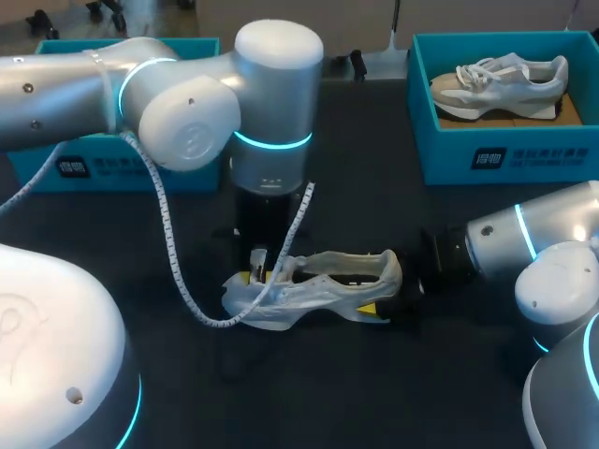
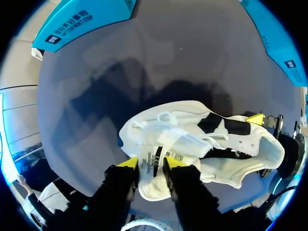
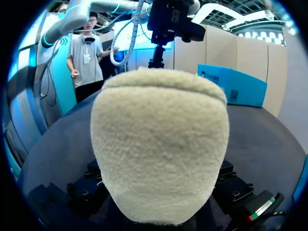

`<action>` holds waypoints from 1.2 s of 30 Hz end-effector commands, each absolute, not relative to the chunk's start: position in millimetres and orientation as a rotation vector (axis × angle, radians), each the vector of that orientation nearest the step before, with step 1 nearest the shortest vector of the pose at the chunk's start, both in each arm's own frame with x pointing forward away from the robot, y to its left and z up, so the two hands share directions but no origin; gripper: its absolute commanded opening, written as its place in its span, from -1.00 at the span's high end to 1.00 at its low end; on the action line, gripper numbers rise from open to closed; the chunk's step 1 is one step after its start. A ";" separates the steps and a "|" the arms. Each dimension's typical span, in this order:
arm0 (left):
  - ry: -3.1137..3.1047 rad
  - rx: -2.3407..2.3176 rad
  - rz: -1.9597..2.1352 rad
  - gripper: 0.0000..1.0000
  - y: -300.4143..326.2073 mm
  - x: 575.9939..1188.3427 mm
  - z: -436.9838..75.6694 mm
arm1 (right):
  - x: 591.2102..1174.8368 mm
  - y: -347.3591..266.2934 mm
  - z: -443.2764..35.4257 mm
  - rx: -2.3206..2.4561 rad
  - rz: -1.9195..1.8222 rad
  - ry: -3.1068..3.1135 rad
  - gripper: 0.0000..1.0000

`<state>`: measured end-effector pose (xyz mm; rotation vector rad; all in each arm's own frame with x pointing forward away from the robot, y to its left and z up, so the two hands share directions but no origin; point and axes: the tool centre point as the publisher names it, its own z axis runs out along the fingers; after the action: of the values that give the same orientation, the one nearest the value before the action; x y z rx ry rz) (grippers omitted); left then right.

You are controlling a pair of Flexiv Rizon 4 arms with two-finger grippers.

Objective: Take the shoe out of the shoebox, open the shoe tongue, remove and reinsert the insole, then place the shoe into the shoebox

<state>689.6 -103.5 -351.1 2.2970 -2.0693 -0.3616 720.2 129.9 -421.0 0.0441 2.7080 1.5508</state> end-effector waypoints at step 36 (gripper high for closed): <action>-1.975 2.349 -0.354 -0.70 -72.5 680.0 -351.1 | 718.8 131.9 -422.1 0.045 1.542 2.712 1.00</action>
<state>683.8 -73.9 -361.9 2.3469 -1.9586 -0.3749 720.2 129.9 -421.0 0.0443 2.7080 1.5507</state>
